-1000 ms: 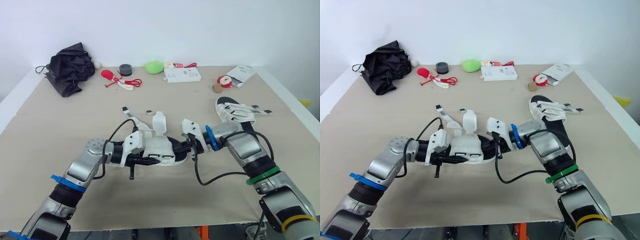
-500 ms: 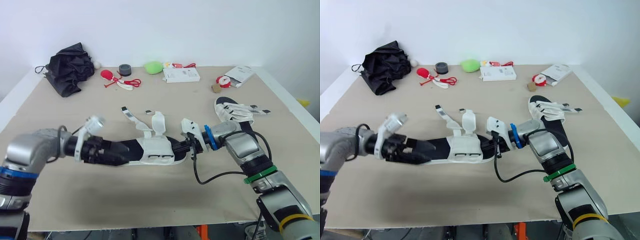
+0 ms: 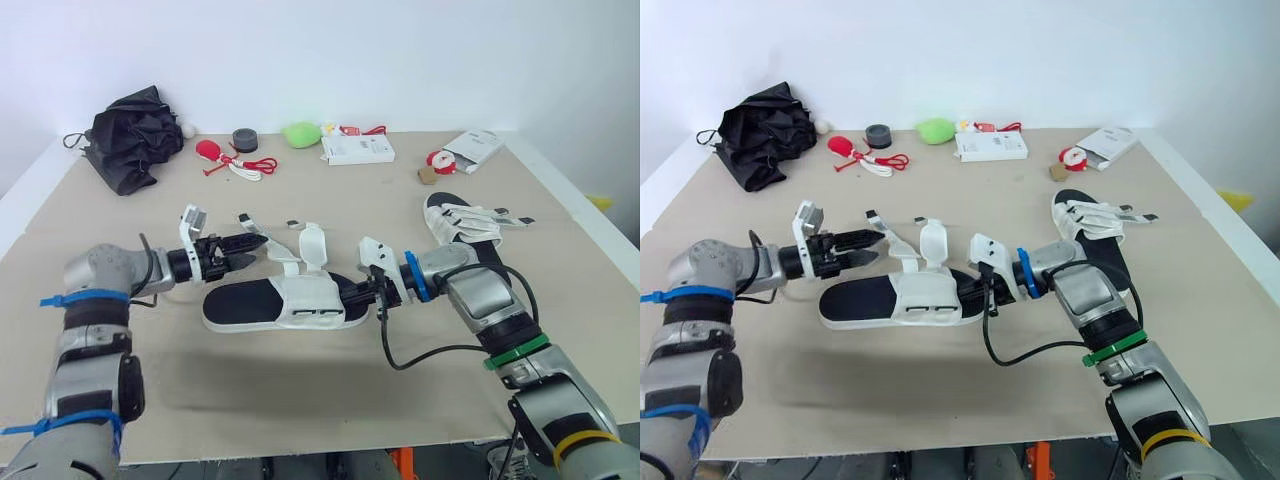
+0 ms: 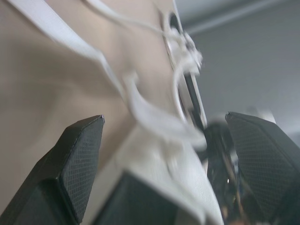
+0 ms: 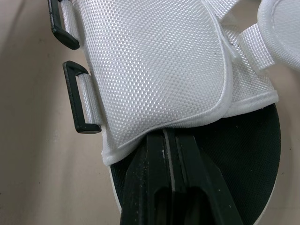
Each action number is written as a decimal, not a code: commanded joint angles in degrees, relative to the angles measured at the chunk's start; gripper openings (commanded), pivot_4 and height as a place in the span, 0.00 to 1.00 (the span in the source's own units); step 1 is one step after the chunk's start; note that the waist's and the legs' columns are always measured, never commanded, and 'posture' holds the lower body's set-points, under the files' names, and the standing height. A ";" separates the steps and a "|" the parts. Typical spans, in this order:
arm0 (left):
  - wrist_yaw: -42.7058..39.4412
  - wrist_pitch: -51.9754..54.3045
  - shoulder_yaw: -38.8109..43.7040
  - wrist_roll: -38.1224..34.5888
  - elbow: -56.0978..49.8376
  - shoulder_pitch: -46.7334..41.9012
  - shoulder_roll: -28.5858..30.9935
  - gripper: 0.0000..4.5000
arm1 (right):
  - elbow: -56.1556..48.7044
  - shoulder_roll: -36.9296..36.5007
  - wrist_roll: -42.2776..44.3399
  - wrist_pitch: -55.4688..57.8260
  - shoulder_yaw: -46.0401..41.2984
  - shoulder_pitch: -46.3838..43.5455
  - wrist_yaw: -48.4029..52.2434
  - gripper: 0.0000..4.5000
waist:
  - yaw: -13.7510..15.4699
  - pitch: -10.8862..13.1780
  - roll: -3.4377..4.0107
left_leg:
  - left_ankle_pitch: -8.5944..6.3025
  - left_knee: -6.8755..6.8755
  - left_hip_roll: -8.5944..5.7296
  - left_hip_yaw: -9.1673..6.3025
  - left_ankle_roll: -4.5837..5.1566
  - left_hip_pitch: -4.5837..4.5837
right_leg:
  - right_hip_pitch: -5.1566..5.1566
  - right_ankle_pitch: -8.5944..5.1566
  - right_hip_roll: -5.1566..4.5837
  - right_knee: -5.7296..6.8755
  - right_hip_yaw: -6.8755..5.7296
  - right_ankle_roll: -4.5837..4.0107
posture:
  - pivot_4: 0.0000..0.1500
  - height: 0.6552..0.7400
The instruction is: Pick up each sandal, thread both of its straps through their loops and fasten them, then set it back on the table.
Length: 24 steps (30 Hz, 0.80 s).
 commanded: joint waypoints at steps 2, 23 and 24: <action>6.56 -5.99 2.46 3.44 7.11 -2.95 -2.59 0.95 | 0.36 -0.15 -2.08 1.41 1.45 1.49 -0.49 0.00 | -0.11 0.00 0.00 | 0.00 -0.02 -0.01 0.02 -0.01 0.00 | -0.02 0.02 -0.05 0.00 -0.06 -0.05 | 1.00 1.00; 20.37 -30.21 8.94 8.30 25.99 -10.56 -9.25 0.32 | -0.24 0.01 -2.12 2.18 0.76 1.23 -0.95 0.00 | -0.11 -0.06 0.03 | 0.17 -0.08 -0.05 0.00 -0.25 -0.01 | -0.02 0.24 -0.24 -0.01 -0.31 -0.01 | 1.00 1.00; 20.41 -30.40 9.11 8.44 26.29 -10.71 -9.16 0.22 | -0.30 -0.03 -2.15 2.17 0.75 1.28 -0.93 0.00 | -0.10 -0.06 0.03 | 0.18 -0.11 -0.05 0.01 -0.24 -0.02 | -0.04 0.23 -0.24 -0.01 -0.32 -0.03 | 1.00 1.00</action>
